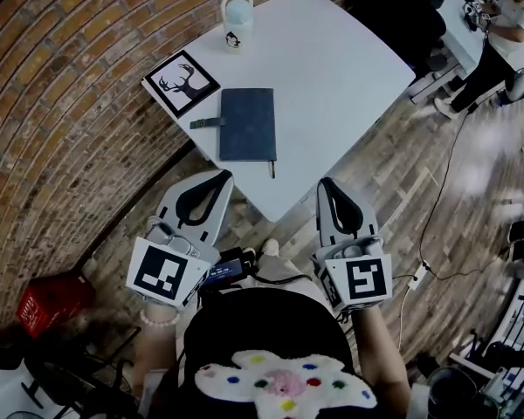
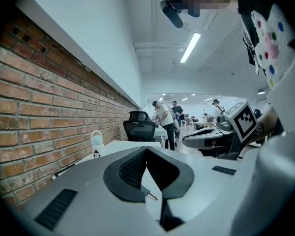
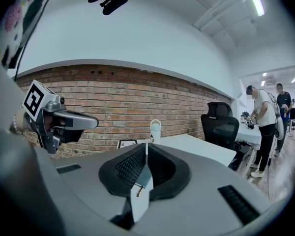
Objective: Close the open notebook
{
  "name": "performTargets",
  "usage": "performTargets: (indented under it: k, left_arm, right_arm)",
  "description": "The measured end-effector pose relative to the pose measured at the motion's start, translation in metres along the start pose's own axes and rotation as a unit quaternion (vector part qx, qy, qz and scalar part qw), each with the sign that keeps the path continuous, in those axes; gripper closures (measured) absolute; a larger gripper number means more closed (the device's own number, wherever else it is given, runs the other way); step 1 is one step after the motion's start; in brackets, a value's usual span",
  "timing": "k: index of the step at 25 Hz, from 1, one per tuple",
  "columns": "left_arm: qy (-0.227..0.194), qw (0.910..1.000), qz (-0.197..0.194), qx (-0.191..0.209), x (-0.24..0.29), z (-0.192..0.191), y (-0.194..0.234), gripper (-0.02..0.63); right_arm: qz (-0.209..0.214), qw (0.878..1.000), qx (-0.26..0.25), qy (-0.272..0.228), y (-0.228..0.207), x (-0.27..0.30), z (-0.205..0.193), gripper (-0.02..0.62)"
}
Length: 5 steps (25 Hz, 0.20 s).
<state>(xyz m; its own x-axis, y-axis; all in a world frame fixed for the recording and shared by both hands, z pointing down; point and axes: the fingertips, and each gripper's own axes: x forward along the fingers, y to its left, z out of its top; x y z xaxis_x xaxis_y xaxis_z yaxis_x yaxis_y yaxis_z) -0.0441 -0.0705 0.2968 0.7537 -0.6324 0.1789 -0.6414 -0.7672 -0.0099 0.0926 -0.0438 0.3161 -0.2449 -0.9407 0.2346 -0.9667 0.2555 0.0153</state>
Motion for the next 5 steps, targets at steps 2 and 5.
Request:
performTargets:
  k: [2,5]
  left_arm:
    - [0.002,1.0,0.0,-0.001,0.0004,-0.0012,0.0003,0.588]
    - [0.001,1.0,0.001,-0.001,0.0014,0.0,0.0014,0.588]
  right_arm:
    - [0.001,1.0,-0.004,0.005,0.0001,0.0,-0.0007,0.555]
    - [0.0,1.0,-0.001,0.002,0.0009,0.0011,0.0026,0.555]
